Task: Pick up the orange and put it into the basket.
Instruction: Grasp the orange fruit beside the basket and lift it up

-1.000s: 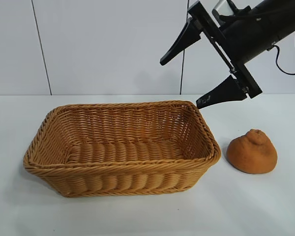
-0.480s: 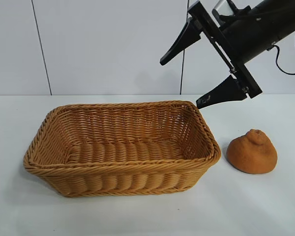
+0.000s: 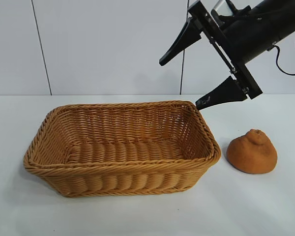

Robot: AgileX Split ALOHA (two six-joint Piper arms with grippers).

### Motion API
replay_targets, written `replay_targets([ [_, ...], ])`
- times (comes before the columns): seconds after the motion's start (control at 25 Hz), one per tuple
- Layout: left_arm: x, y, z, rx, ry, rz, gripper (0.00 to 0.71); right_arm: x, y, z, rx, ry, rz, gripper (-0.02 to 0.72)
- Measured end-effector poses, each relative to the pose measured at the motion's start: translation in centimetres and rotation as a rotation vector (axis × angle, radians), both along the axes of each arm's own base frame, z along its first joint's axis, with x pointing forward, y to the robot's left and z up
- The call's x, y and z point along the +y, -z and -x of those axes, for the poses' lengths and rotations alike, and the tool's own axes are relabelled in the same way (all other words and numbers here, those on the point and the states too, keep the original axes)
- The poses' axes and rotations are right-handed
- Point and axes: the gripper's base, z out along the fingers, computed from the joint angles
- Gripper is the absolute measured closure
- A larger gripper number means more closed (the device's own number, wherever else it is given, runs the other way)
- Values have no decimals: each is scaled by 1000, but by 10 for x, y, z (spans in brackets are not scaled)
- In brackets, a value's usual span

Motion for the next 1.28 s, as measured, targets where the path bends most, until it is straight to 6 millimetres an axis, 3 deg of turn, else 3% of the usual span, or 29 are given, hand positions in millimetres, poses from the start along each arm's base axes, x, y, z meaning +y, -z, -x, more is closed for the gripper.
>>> replay_targets([
  [0.16, 0, 0, 9, -59, 0, 2, 143, 0, -2, -1, -13, -11, 12, 51],
  [0.36, 0, 0, 9, -61, 0, 2, 143, -2, -19, -8, -57, -70, 63, 51],
  [0.8, 0, 0, 9, -61, 0, 2, 143, -37, -44, -20, -64, -80, 537, 51],
  [1.04, 0, 0, 9, -61, 0, 2, 143, -47, -41, -23, -68, -82, 656, 51],
  [1.28, 0, 0, 10, -62, 0, 2, 143, -58, -18, -33, 3, -75, 678, 51],
])
